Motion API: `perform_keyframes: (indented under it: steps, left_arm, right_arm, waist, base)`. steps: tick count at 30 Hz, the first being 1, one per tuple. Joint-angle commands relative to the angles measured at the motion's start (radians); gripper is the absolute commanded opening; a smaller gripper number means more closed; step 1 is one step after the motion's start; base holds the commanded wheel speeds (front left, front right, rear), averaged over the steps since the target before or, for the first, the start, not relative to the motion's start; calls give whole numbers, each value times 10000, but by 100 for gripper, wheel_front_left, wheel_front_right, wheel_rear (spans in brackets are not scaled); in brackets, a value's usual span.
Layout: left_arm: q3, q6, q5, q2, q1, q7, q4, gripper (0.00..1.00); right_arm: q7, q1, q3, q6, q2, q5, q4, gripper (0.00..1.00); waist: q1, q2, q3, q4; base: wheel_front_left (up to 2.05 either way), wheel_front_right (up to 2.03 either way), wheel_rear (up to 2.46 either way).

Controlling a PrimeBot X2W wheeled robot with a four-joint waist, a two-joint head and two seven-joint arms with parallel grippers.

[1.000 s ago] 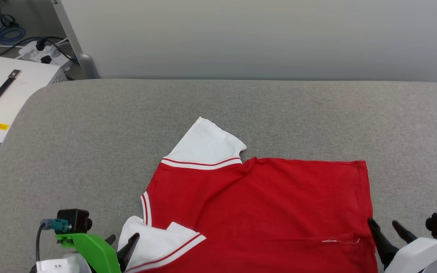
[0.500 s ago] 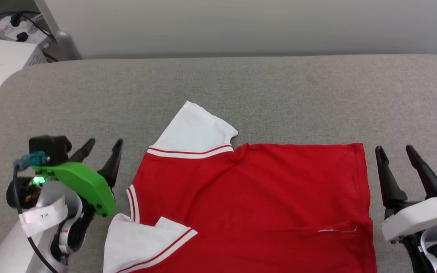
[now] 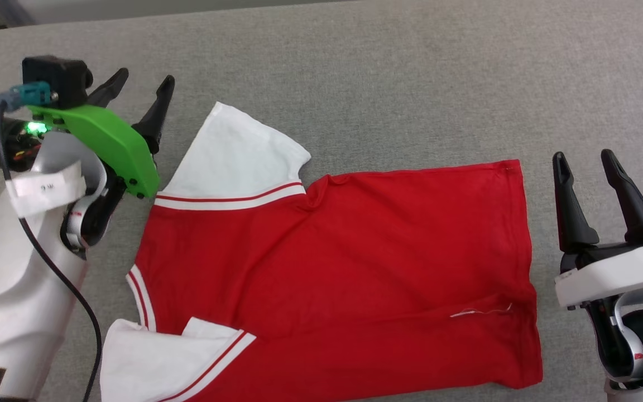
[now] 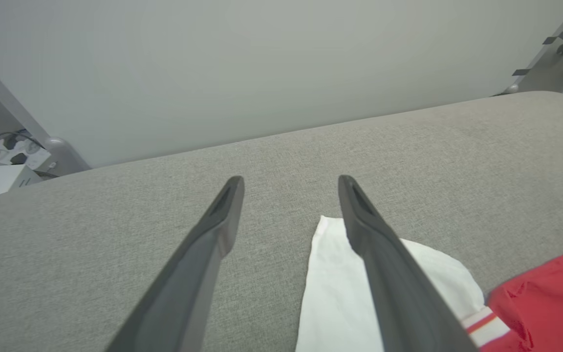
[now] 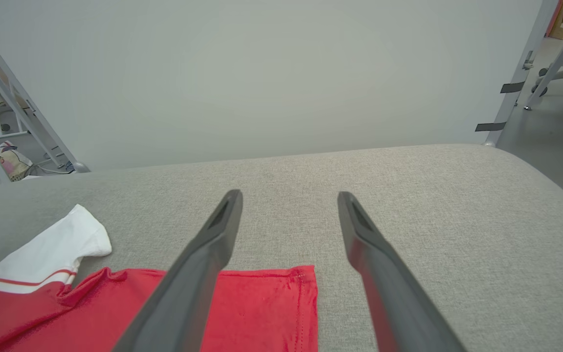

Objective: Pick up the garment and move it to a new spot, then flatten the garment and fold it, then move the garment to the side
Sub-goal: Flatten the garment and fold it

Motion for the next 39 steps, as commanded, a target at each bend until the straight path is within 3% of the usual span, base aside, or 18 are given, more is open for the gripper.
perform_keyframes:
  steps: [1,7,15,20,21,22,23,32,39]
  left_arm:
    - [-40,-260,-334,-75,-462,295,331,100]
    - [-720,-739,-1697,254,-1903,3050,1706,100]
    - [-1561,-773,-2590,576,-2463,5411,2644,100]
    - [-1762,-732,-3250,422,-2164,6705,3410,100]
    - [-1782,-731,-3354,380,-2098,6884,3500,51]
    - [-1796,-732,-3384,357,-2065,6916,3533,16]
    - [-1817,-733,-3386,325,-2034,6888,3562,0]
    - [-1988,-747,-2790,293,-2418,5754,3643,0]
    - [-2014,-758,-2233,243,-2992,4310,3356,0]
  right_arm:
    - [-107,-227,75,2,27,53,98,100]
    - [-382,-532,282,2,126,340,566,100]
    - [-604,-651,389,2,197,626,978,100]
    - [-669,-709,371,2,216,754,1180,100]
    - [-669,-729,353,2,218,788,1234,100]
    - [-666,-746,341,2,219,812,1267,100]
    - [-634,-759,317,2,218,819,1311,100]
    - [22,-1141,306,2,-66,1441,1953,100]
    - [1645,-2224,576,2,-960,2512,3599,100]
  waist:
    - [-2,0,760,-689]
    - [-2,0,1213,-1166]
    - [-2,0,1467,-1498]
    - [-2,0,1495,-1592]
    - [-2,0,1494,-1602]
    - [-2,0,1497,-1609]
    - [-2,0,1497,-1608]
    - [-2,0,1243,-1384]
    - [-2,0,834,-790]
  base:
    - [0,0,0]
    - [0,0,0]
    - [0,0,0]
    - [0,0,0]
    - [0,0,0]
    - [0,0,0]
    - [0,0,0]
    - [0,0,0]
    - [0,0,0]
